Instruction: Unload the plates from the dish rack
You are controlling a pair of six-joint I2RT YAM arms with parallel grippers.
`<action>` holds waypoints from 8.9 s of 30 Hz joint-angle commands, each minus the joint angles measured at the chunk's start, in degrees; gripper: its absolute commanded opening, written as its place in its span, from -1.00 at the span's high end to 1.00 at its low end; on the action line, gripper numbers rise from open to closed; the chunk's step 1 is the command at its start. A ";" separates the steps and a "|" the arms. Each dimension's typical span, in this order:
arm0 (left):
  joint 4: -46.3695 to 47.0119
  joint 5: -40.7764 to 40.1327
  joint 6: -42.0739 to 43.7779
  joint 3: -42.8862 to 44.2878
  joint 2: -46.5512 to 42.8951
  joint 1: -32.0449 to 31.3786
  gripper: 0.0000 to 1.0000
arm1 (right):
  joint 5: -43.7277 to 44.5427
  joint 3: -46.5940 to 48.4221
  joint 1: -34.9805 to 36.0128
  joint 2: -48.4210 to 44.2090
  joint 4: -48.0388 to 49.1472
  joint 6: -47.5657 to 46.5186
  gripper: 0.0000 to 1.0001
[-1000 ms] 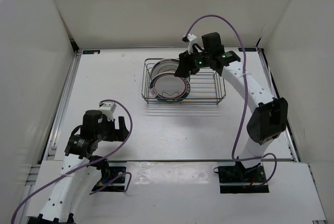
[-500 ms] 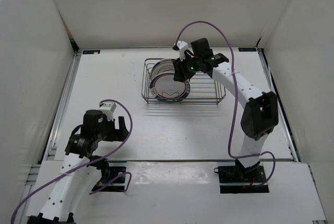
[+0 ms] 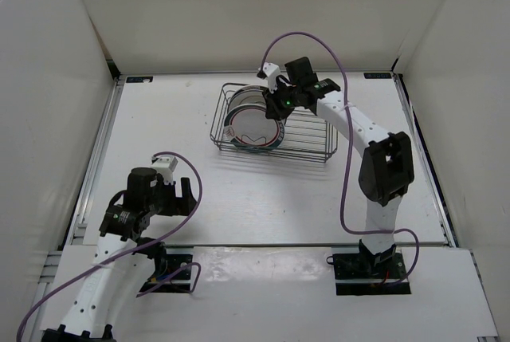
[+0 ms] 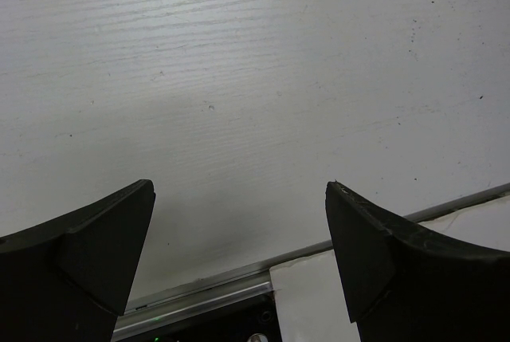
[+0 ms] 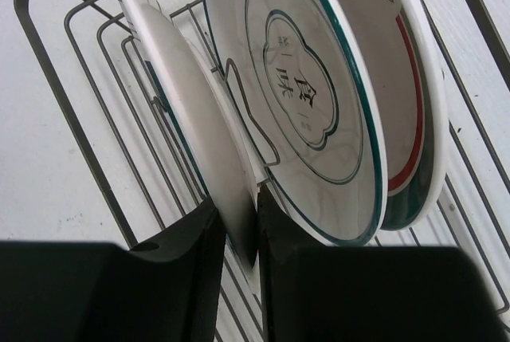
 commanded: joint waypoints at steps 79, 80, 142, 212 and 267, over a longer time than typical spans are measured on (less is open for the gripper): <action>0.03 0.15 -0.61 0.13 0.44 -0.08 -1.00 | 2.18 -81.81 -0.27 -56.58 36.18 60.25 1.00; 0.12 0.24 -0.70 0.04 0.52 -0.08 -1.00 | 2.71 -82.16 -0.19 -55.62 36.80 60.78 1.00; 0.21 -0.02 -0.61 0.13 0.00 -0.08 -1.00 | 9.75 -20.31 -0.54 -23.28 16.15 6.83 -0.08; 0.12 -0.82 -0.26 0.13 1.75 -0.08 -1.00 | 5.00 -6.50 -6.25 0.55 22.84 8.67 0.63; -0.14 -0.29 -0.61 -0.04 -2.73 -1.04 -1.00 | 48.32 -47.27 -11.61 -75.61 -18.36 46.45 1.00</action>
